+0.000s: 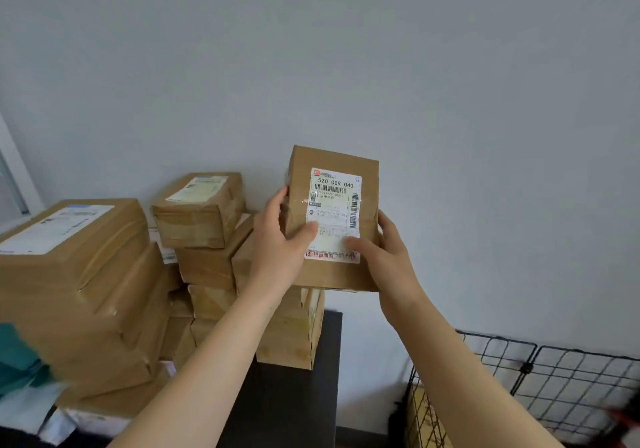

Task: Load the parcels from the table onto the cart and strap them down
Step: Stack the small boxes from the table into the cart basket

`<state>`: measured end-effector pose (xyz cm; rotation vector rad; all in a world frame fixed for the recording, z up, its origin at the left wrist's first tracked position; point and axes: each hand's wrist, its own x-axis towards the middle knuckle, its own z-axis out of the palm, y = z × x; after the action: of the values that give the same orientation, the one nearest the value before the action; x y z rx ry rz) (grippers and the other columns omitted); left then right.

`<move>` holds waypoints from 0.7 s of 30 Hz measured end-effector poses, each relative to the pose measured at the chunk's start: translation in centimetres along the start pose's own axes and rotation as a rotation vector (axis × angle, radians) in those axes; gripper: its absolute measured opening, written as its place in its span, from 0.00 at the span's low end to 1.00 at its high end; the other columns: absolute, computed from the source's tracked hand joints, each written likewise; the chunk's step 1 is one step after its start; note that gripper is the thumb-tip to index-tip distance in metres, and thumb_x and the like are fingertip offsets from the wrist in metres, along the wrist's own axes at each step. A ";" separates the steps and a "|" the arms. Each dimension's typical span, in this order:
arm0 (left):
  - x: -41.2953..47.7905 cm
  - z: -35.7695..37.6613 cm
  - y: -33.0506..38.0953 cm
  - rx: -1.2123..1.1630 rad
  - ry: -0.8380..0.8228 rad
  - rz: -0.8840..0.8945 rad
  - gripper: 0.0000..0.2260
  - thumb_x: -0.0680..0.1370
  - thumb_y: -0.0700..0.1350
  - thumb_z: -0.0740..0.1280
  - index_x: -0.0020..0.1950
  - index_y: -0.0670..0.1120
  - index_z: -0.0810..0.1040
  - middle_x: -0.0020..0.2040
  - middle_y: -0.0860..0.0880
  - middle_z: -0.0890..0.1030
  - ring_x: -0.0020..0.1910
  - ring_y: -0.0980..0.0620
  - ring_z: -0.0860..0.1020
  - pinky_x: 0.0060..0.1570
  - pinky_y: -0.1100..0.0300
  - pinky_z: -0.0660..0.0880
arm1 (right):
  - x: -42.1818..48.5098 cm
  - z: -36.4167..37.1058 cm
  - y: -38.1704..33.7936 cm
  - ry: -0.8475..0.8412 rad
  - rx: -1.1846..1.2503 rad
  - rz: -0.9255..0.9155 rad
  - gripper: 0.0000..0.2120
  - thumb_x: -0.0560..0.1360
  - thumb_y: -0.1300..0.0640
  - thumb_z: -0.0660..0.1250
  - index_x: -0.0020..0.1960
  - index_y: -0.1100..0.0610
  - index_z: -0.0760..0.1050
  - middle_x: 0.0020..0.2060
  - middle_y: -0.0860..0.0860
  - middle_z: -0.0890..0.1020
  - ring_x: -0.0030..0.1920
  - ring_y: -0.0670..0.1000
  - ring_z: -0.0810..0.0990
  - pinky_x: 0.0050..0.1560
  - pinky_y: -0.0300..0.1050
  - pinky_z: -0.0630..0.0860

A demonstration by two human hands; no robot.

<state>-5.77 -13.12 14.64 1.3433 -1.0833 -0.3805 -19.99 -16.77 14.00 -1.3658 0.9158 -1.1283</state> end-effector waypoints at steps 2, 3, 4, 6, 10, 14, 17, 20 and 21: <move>-1.7 1.1 -0.2 -0.024 -0.022 -0.001 0.27 0.75 0.42 0.69 0.72 0.56 0.63 0.66 0.55 0.68 0.62 0.60 0.67 0.56 0.65 0.71 | -1.5 -1.4 0.5 0.027 -0.021 -0.003 0.27 0.75 0.61 0.65 0.69 0.42 0.64 0.56 0.42 0.80 0.56 0.48 0.79 0.50 0.44 0.78; -2.5 1.7 -0.4 -0.038 -0.034 -0.005 0.27 0.75 0.42 0.69 0.71 0.55 0.63 0.66 0.55 0.68 0.61 0.60 0.67 0.51 0.70 0.70 | -2.2 -2.1 0.7 0.043 -0.032 -0.004 0.26 0.75 0.61 0.65 0.69 0.42 0.64 0.56 0.42 0.80 0.56 0.48 0.79 0.48 0.42 0.77; -3.2 2.3 -0.5 -0.048 -0.052 -0.012 0.27 0.75 0.42 0.69 0.71 0.55 0.64 0.67 0.54 0.69 0.61 0.60 0.68 0.47 0.73 0.69 | -2.8 -2.9 0.9 0.062 -0.040 -0.004 0.26 0.75 0.62 0.64 0.68 0.41 0.64 0.55 0.42 0.80 0.55 0.47 0.79 0.46 0.40 0.76; -4.6 3.5 -0.8 -0.070 -0.084 -0.030 0.27 0.75 0.41 0.69 0.71 0.55 0.64 0.67 0.53 0.70 0.63 0.58 0.69 0.46 0.73 0.70 | -3.9 -4.3 1.3 0.096 -0.055 0.002 0.26 0.75 0.63 0.64 0.67 0.41 0.65 0.54 0.41 0.81 0.54 0.46 0.79 0.45 0.40 0.76; -6.6 6.0 -0.6 -0.064 -0.137 -0.061 0.30 0.75 0.43 0.70 0.72 0.56 0.61 0.67 0.55 0.69 0.63 0.59 0.67 0.64 0.54 0.71 | -5.5 -7.4 1.7 0.151 -0.074 0.024 0.26 0.75 0.64 0.63 0.67 0.43 0.66 0.54 0.43 0.81 0.55 0.47 0.79 0.46 0.40 0.76; -8.1 9.3 -0.3 -0.066 -0.206 -0.051 0.29 0.75 0.41 0.69 0.72 0.55 0.62 0.64 0.55 0.70 0.54 0.65 0.70 0.51 0.70 0.73 | -6.3 -11.0 2.2 0.202 -0.079 0.027 0.25 0.75 0.65 0.63 0.65 0.43 0.67 0.53 0.43 0.81 0.51 0.44 0.80 0.40 0.34 0.77; -9.1 12.9 -0.2 -0.056 -0.260 -0.072 0.28 0.75 0.40 0.69 0.72 0.53 0.62 0.66 0.52 0.70 0.54 0.64 0.71 0.42 0.77 0.69 | -6.3 -14.8 3.0 0.249 -0.065 0.046 0.24 0.75 0.66 0.63 0.63 0.42 0.68 0.53 0.44 0.82 0.51 0.45 0.80 0.42 0.37 0.77; -9.8 15.8 -0.4 -0.051 -0.293 -0.082 0.29 0.75 0.40 0.69 0.72 0.53 0.62 0.67 0.51 0.70 0.61 0.57 0.70 0.48 0.71 0.69 | -6.2 -17.8 4.0 0.284 -0.052 0.071 0.25 0.75 0.65 0.64 0.66 0.44 0.68 0.54 0.45 0.82 0.53 0.48 0.80 0.49 0.44 0.79; -10.2 17.4 -0.4 -0.049 -0.305 -0.090 0.28 0.75 0.41 0.69 0.72 0.53 0.62 0.67 0.51 0.70 0.62 0.56 0.70 0.49 0.69 0.70 | -6.1 -19.4 4.4 0.294 -0.048 0.084 0.25 0.75 0.65 0.64 0.67 0.44 0.68 0.54 0.45 0.82 0.54 0.49 0.80 0.49 0.44 0.79</move>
<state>-24.51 -15.63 7.73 1.3206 -1.2576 -0.6908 -39.91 -16.45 8.08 -1.2058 1.2066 -1.2703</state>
